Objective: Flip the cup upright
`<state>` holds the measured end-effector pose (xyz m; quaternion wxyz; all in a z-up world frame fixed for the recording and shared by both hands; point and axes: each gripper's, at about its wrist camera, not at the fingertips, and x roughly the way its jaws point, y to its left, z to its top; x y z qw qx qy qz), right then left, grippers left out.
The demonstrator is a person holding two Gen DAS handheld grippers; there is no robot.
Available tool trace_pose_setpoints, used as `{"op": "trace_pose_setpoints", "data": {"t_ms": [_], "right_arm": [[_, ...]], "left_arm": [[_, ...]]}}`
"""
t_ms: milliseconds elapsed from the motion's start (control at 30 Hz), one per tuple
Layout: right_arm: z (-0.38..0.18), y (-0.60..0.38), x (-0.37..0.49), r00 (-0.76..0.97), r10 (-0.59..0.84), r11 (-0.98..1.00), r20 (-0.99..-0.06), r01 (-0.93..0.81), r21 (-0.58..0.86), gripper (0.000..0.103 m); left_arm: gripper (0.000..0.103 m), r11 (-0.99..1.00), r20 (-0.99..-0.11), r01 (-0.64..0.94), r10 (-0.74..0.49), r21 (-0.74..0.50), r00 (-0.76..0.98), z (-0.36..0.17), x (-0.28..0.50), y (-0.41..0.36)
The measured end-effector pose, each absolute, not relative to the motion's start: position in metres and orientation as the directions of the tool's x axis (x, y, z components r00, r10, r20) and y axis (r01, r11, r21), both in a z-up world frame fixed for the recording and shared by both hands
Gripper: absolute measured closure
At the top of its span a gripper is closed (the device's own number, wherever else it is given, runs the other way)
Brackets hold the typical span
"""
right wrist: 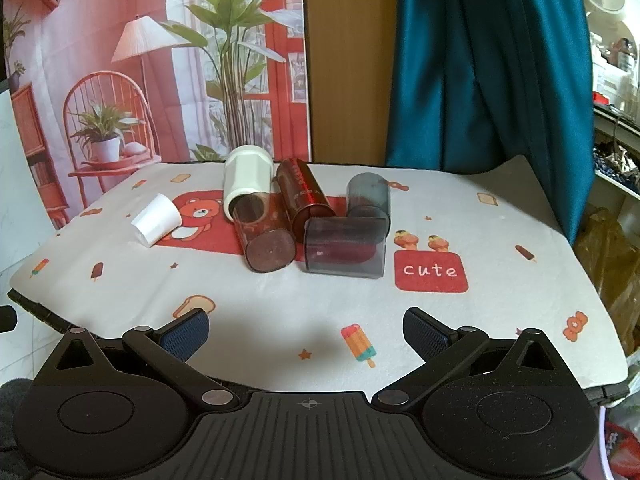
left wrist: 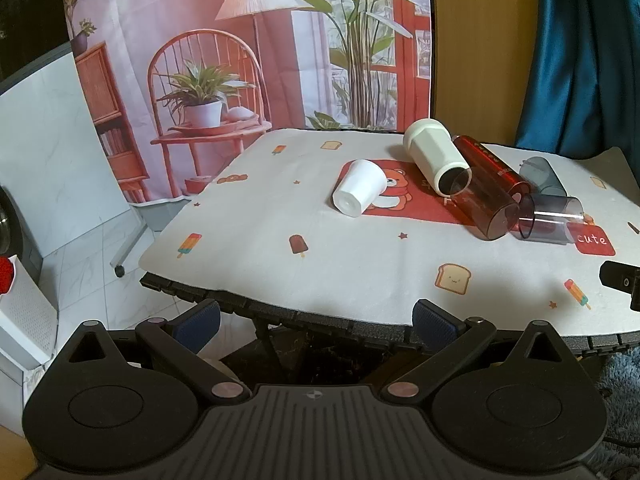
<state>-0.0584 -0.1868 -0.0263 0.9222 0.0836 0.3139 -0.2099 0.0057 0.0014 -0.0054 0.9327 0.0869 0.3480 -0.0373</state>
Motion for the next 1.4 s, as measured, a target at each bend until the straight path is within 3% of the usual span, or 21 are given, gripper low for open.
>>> {"op": "trace_pose_setpoints", "data": {"t_ms": [300,733,1000,1167,1400], "right_arm": [[-0.029,-0.189,-0.053,0.713,-0.324,0.900,-0.622,0.435,0.030,0.000],[-0.049,-0.222,-0.041,0.735,-0.296,0.859,-0.611,0.484,0.165,0.000],[-0.057,-0.223,-0.021,0.732,-0.288,0.882,-0.618,0.454,0.127,0.000],[-0.061,-0.221,-0.014,0.737,-0.273,0.892,-0.618,0.435,0.125,0.000],[-0.070,-0.227,-0.008,0.734,-0.271,0.893,-0.622,0.432,0.121,0.000]], "left_arm": [[0.000,0.981,-0.673,0.137,-0.010,0.136,0.739,-0.009,0.011,0.001],[0.000,0.979,-0.715,0.146,0.001,0.145,0.699,-0.023,0.036,0.000],[0.000,0.980,-0.727,0.146,-0.004,0.133,0.687,-0.032,0.074,-0.001],[0.001,0.976,-0.733,0.216,-0.129,0.026,0.668,-0.025,0.104,-0.010],[0.005,0.971,-0.692,0.234,-0.134,0.051,0.709,-0.038,0.155,-0.024]]}}
